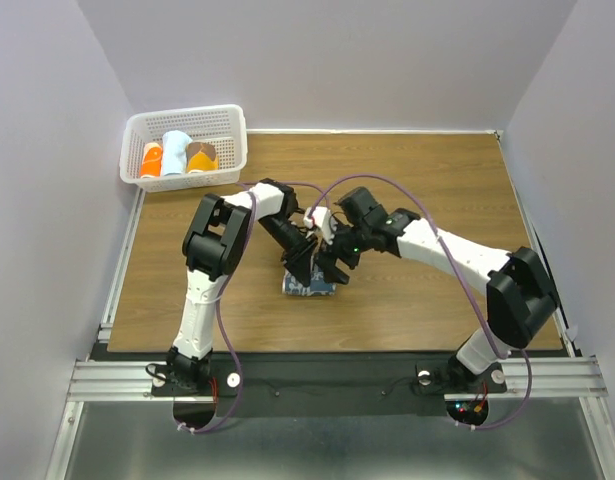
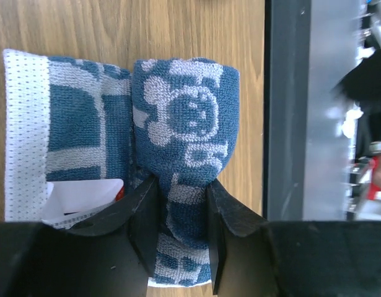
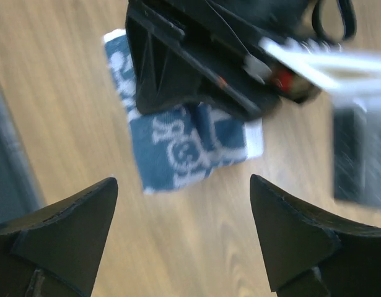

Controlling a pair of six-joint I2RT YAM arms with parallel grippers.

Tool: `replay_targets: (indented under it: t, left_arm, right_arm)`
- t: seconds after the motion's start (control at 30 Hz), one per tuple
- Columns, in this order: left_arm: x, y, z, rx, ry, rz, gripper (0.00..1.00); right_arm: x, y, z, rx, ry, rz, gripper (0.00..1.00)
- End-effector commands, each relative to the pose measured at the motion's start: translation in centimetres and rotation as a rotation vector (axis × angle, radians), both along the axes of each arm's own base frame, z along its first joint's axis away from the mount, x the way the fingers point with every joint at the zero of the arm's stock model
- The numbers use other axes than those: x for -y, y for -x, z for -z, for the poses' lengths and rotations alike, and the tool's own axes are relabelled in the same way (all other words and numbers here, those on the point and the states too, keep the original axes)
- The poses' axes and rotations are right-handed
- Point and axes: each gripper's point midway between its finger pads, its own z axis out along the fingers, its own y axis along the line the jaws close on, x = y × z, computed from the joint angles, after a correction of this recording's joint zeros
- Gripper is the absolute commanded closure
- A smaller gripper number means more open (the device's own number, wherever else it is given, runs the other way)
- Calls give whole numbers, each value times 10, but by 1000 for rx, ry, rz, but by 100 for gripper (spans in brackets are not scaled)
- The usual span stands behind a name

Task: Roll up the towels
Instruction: Roll the towel

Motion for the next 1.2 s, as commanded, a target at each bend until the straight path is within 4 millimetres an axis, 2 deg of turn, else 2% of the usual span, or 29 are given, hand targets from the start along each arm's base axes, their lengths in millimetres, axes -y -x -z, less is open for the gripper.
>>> replay_targets:
  t: [0.0, 0.07, 0.17, 0.3, 0.33, 0.4, 0.43, 0.5, 0.53, 0.9, 0.93, 0.97, 1.0, 1.03, 1.07, 1.1, 1.13, 1.17]
  left_arm:
    - [-28, -11, 54, 91, -124, 107, 96]
    - [-29, -12, 58, 87, -128, 108, 96]
    - [-29, -13, 62, 79, -127, 104, 96]
    - [-29, -14, 66, 70, -126, 99, 96]
    - [-30, -14, 67, 66, -129, 99, 96]
    - [-31, -14, 69, 66, -134, 104, 96]
    - [-31, -14, 70, 66, -135, 106, 96]
    - [-33, -13, 72, 63, -138, 108, 96]
    - [-33, -12, 73, 60, -141, 108, 96]
    - [-35, -16, 72, 76, -149, 112, 96]
    - [-35, -16, 72, 76, -149, 112, 96]
    - [-35, -17, 72, 80, -147, 113, 96]
    - [-35, -17, 71, 82, -147, 111, 96]
    - [-34, -18, 68, 90, -138, 109, 91]
    - [-33, -19, 65, 96, -130, 107, 87]
    - [-33, -18, 63, 96, -121, 104, 84]
    - [-32, -20, 55, 113, -105, 97, 75]
    - [-31, -23, 53, 129, -98, 91, 71]
  right_arm:
    - [-22, -27, 1, 294, 31, -23, 8]
    - [-27, -21, 1, 345, 27, -48, 8]
    - [-37, -10, 12, 397, 73, -119, 8]
    - [-50, 18, 33, 471, 152, -226, 9]
    - [-55, 20, 34, 492, 150, -228, 10]
    - [-52, 26, 46, 543, 198, -224, 11]
    - [-58, 24, 45, 587, 186, -217, 11]
    - [-51, 27, 61, 634, 223, -229, 11]
    - [-56, 22, 57, 687, 207, -206, 12]
    - [-48, 15, 92, 754, 279, -232, 29]
    - [-47, 17, 95, 750, 280, -240, 32]
    - [-44, 19, 100, 743, 284, -246, 49]
    - [-43, 20, 102, 731, 282, -238, 58]
    - [-42, 22, 106, 712, 279, -234, 67]
    - [-41, 24, 108, 699, 275, -229, 86]
    - [-40, 27, 109, 679, 265, -221, 95]
    - [-40, 32, 107, 654, 246, -229, 99]
    - [-40, 35, 107, 624, 231, -224, 99]
